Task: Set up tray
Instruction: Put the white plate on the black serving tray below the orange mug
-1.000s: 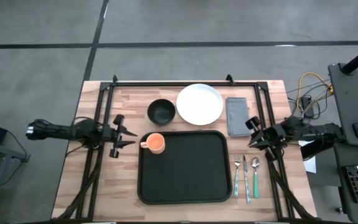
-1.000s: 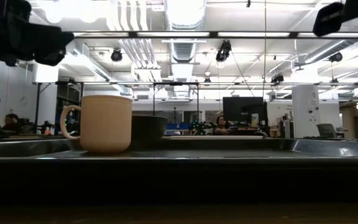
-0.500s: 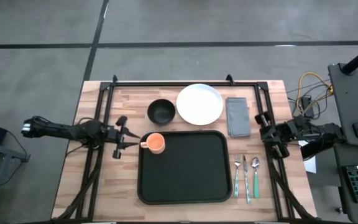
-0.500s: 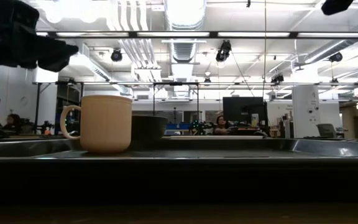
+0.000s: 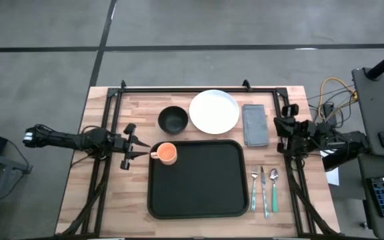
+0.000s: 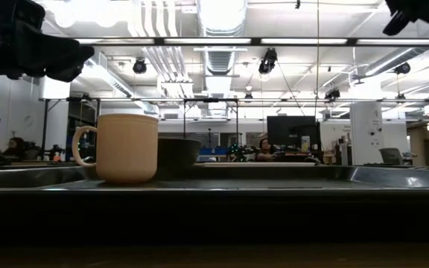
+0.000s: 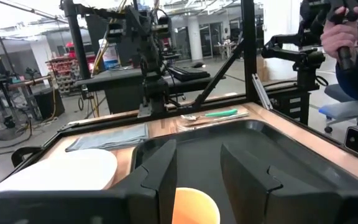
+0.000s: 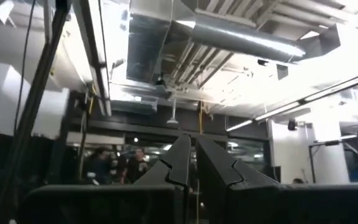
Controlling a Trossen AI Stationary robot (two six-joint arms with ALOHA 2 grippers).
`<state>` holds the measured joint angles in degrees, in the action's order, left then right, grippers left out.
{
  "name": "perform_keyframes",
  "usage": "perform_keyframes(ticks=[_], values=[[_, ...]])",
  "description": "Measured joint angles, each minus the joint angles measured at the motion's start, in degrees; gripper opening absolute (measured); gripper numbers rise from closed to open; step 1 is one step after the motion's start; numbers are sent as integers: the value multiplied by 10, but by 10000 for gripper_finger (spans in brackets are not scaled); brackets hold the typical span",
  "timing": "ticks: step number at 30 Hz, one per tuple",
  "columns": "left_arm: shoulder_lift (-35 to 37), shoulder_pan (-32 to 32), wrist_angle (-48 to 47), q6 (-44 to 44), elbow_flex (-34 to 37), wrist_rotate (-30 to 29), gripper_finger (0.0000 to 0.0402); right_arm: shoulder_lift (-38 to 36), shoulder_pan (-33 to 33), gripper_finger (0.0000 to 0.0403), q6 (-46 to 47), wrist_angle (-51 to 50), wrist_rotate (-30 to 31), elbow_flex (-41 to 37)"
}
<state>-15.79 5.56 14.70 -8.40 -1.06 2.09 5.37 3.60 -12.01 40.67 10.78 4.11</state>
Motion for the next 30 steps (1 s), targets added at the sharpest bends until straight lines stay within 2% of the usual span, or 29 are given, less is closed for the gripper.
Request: perform_keyframes(ticks=[3,9,11,22,30], values=[[0,0,-1,1,0,0,105,15,0,18,-9,-81,33,52],[0,0,-3,1,4,1,105,87,0,18,-22,-338,196,189],[-1,0,-4,1,4,1,105,120,0,18,-20,-407,227,232],[0,0,-4,0,4,1,105,301,0,18,-5,-640,240,416],[0,0,-4,-1,4,1,105,406,0,18,-12,-756,239,493]])
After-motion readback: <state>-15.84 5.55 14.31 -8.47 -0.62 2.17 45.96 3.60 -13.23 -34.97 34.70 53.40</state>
